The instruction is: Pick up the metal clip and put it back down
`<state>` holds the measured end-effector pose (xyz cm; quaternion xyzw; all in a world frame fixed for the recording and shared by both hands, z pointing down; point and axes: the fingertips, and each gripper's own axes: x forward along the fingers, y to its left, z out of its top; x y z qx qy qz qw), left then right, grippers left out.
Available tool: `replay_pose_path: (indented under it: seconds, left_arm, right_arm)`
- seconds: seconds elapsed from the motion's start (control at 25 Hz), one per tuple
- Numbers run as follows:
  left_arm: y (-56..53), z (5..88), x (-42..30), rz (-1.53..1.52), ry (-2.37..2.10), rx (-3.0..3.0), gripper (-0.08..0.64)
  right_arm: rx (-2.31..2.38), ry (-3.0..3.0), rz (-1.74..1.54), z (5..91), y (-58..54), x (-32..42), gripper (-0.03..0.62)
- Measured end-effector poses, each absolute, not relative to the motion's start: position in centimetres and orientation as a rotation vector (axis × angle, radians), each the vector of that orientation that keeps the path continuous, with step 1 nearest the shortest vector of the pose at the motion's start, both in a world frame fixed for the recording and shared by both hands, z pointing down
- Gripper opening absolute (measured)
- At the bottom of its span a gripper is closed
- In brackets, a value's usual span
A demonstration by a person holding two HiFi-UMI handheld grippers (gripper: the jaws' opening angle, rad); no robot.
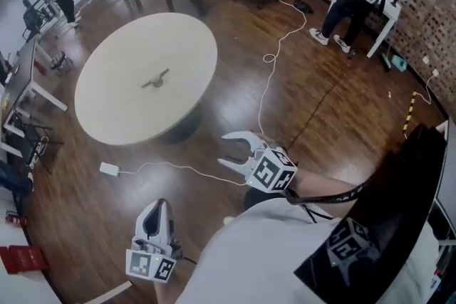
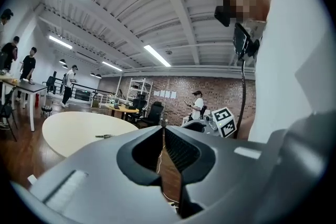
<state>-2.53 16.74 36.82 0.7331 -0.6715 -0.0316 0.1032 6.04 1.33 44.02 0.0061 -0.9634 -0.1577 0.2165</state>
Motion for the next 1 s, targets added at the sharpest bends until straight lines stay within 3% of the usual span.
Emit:
replay_pose_path:
  seconds: [1.0]
  left_arm:
    - [10.7,36.1,18.0,-0.039,-1.876,2.294,0.015]
  right_arm:
    - [0.056,-2.749,-0.39,42.4,-0.8,25.0,0.187]
